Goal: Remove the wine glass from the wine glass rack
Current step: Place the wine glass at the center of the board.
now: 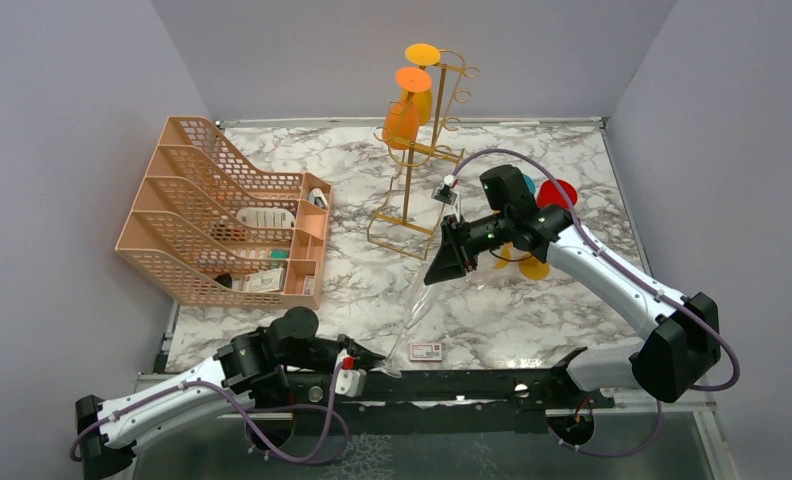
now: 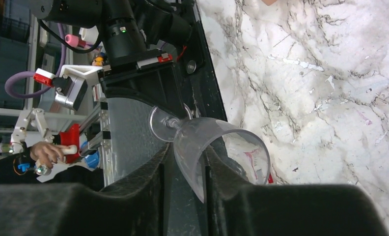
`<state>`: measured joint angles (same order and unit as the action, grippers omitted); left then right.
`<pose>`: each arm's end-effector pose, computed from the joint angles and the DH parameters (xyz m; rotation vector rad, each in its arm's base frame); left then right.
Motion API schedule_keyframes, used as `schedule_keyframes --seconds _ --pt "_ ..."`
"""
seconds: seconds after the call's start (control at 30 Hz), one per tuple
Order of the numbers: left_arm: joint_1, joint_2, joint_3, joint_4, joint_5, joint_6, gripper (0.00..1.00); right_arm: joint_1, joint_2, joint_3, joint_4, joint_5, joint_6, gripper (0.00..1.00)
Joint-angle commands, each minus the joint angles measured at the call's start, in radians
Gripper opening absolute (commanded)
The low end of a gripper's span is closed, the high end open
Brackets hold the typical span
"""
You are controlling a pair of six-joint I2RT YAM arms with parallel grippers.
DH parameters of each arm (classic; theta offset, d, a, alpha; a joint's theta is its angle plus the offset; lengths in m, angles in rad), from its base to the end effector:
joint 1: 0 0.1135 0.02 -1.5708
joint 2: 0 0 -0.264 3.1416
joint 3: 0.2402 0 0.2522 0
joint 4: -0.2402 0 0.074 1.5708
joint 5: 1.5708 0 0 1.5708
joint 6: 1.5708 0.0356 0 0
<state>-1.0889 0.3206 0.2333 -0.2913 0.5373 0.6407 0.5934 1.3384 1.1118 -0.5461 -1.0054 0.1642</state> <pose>0.0376 -0.1111 0.1965 1.7179 0.9867 -0.8163 0.2137 0.1804 0.3089 -1.0182 2.1494 1.5449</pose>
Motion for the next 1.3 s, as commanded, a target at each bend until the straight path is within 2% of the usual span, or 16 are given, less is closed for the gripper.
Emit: schedule_keyframes --seconds 0.0,0.07,0.17,0.23,0.5,0.63,0.87,1.27 --pt "0.017 -0.002 0.022 0.092 -0.098 -0.003 0.0 0.032 -0.01 -0.029 -0.086 -0.133 0.011 0.26" --pt "0.017 -0.011 0.019 0.092 -0.11 -0.004 0.0 0.032 -0.014 -0.039 -0.081 -0.142 0.014 0.24" --pt "0.017 -0.018 0.015 0.094 -0.13 -0.004 0.0 0.035 -0.02 -0.053 -0.075 -0.174 0.014 0.32" --pt "0.017 -0.017 0.014 0.095 -0.137 -0.004 0.0 0.038 -0.023 -0.055 -0.078 -0.173 0.009 0.32" --pt "0.018 -0.008 0.012 0.095 -0.139 -0.007 0.01 0.041 -0.028 -0.056 -0.07 -0.101 0.01 0.04" --pt "0.018 -0.011 0.009 0.095 -0.137 -0.013 0.06 0.04 -0.046 -0.064 -0.046 -0.029 0.032 0.01" --pt "0.018 -0.041 -0.002 0.095 -0.161 -0.028 0.36 0.04 -0.109 -0.064 -0.03 0.058 0.058 0.01" --pt "0.018 -0.092 -0.007 0.098 -0.179 -0.058 0.7 0.04 -0.303 -0.051 -0.144 0.268 0.094 0.01"
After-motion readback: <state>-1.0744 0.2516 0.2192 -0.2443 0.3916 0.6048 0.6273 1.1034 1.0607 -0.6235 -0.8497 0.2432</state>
